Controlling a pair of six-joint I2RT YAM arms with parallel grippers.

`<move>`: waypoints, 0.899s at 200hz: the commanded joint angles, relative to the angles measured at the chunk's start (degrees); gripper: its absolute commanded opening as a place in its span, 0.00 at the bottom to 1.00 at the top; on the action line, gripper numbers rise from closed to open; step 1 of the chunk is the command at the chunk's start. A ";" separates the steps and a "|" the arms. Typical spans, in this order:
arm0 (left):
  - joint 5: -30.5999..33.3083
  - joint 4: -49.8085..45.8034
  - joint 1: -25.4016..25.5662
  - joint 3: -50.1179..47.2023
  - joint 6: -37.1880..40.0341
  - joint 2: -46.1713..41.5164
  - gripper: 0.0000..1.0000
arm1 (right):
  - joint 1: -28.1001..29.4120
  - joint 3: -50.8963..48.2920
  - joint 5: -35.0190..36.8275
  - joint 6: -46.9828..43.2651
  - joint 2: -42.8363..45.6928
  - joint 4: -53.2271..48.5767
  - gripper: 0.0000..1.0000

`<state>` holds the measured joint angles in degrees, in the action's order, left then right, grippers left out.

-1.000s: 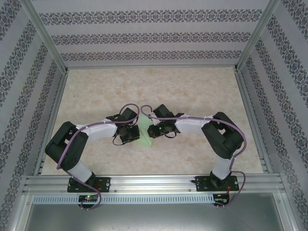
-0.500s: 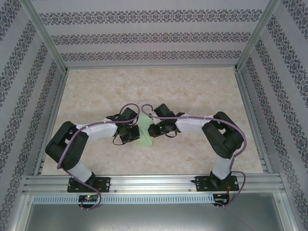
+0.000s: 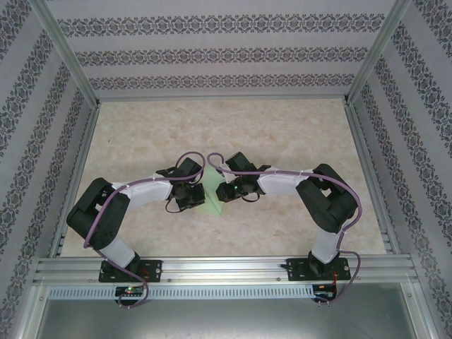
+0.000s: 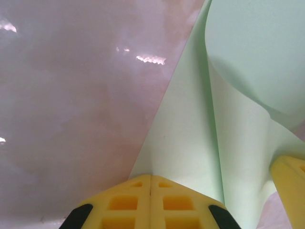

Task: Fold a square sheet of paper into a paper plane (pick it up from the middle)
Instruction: Fold the triangle a second time at the center of the table.

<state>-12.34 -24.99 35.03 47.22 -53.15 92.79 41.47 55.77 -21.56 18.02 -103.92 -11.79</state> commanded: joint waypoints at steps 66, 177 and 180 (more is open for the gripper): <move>2.47 -2.86 0.59 0.81 1.11 1.25 0.00 | -0.41 1.30 1.69 -1.38 -2.69 -0.17 0.13; 3.51 -4.10 0.58 1.12 1.64 0.90 0.00 | -0.48 0.75 0.79 -1.37 1.35 1.32 0.14; 3.54 -4.10 0.58 1.16 1.63 0.90 0.00 | -0.45 0.79 0.82 -1.37 1.27 1.33 0.14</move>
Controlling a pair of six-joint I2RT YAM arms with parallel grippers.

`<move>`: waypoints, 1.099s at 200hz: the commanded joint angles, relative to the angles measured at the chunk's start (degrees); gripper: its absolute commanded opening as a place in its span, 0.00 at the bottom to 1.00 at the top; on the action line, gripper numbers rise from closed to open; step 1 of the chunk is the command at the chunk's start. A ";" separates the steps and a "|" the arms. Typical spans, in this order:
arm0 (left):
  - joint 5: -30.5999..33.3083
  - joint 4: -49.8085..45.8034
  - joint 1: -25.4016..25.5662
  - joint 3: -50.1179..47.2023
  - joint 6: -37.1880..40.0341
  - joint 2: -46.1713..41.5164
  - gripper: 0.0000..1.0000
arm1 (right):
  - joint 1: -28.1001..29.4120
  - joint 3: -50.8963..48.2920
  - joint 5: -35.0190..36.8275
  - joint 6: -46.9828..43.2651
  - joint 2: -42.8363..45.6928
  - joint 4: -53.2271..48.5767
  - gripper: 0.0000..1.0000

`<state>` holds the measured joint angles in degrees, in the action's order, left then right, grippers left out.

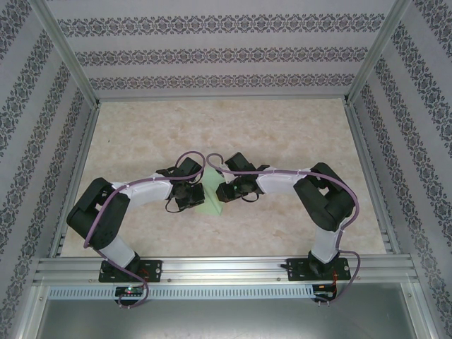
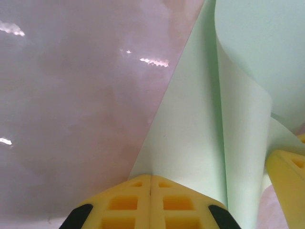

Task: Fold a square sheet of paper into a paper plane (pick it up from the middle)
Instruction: Fold the triangle a second time at the center of the table.

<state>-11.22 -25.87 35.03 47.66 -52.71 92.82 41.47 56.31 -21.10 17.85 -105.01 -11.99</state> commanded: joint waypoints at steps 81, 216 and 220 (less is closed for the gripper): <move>2.43 -3.44 0.57 0.95 1.56 1.20 0.00 | -0.66 1.19 -0.94 -1.66 -1.32 1.11 0.14; 3.60 -3.72 0.60 1.69 3.93 1.18 0.00 | -1.58 0.12 -4.42 -0.07 1.45 3.74 0.13; 3.47 -3.59 0.58 1.65 3.88 1.22 0.00 | -1.59 0.19 -4.66 -0.09 1.27 3.64 0.13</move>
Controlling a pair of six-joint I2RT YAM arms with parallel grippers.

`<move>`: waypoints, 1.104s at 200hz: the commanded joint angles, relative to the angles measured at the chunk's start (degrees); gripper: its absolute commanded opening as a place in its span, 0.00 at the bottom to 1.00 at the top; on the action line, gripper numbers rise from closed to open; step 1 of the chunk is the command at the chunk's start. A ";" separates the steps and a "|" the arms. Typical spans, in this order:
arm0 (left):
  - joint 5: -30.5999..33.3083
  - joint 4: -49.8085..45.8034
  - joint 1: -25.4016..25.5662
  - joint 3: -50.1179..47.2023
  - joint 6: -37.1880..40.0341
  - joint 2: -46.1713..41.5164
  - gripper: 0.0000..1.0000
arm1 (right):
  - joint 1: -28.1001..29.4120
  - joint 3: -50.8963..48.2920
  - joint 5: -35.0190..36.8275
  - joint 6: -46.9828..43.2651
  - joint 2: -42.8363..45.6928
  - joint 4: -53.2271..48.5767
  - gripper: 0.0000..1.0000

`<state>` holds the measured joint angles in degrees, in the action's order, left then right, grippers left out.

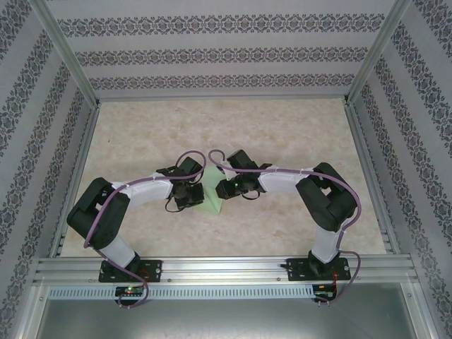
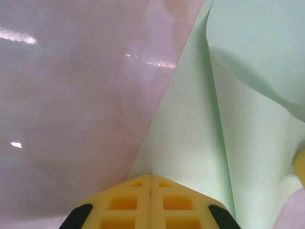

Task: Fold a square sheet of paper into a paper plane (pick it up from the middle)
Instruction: Fold the triangle a second time at the center of the table.

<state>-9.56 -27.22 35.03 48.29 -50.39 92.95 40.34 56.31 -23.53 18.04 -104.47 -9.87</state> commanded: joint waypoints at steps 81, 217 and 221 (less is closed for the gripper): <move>1.67 -2.40 0.58 1.02 1.50 1.28 0.00 | -0.45 1.69 -1.54 -0.99 -2.57 -0.31 0.14; 1.73 -2.99 0.60 1.24 1.65 1.36 0.00 | -0.45 2.67 -0.19 -2.00 -3.54 -2.44 0.14; 1.81 -3.02 0.58 1.24 1.64 1.36 0.00 | -0.36 2.43 -0.07 -2.02 -3.51 -2.31 0.14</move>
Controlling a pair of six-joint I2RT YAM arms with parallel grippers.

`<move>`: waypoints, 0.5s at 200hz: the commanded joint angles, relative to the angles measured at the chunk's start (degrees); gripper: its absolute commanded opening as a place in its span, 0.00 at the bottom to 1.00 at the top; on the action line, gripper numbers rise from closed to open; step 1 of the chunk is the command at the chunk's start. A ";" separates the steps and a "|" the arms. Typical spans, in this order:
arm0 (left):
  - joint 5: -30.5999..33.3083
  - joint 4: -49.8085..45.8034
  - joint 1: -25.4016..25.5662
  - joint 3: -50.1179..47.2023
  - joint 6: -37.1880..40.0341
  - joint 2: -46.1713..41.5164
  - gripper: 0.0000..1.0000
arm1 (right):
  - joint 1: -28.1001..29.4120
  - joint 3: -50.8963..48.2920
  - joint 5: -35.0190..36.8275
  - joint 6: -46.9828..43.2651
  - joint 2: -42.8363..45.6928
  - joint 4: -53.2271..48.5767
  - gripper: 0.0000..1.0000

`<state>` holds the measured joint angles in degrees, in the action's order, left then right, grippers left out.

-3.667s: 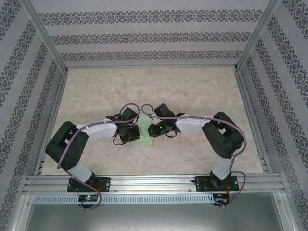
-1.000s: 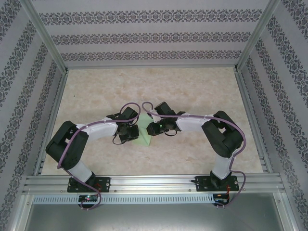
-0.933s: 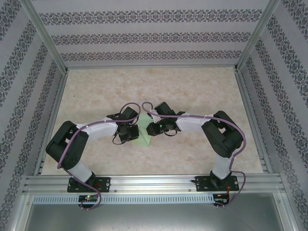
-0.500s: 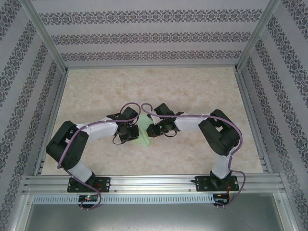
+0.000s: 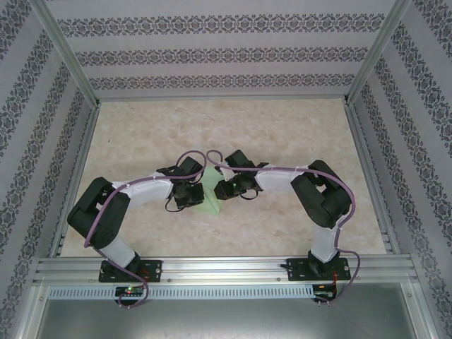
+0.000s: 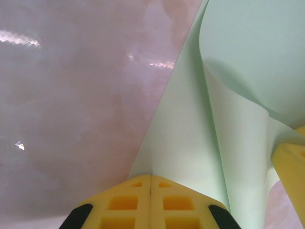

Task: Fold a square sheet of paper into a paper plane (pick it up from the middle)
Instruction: Fold the triangle a second time at the center of the table.

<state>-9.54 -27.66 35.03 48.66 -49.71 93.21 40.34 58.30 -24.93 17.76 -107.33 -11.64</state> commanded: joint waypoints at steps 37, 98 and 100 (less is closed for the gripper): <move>1.68 -2.42 0.61 0.83 1.02 0.93 0.00 | -0.10 -0.14 1.94 -1.51 -0.19 -0.59 0.14; 1.64 -2.49 0.57 0.82 1.11 0.60 0.00 | 0.03 1.35 2.31 -1.75 -1.17 -1.44 0.14; 1.65 -2.49 0.61 0.91 1.11 0.58 0.00 | 0.01 1.37 2.38 -1.80 -1.16 -1.58 0.14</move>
<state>-9.54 -27.75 35.03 48.73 -49.71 93.23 40.38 58.33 -24.08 17.34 -107.44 -12.25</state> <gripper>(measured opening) 0.060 0.141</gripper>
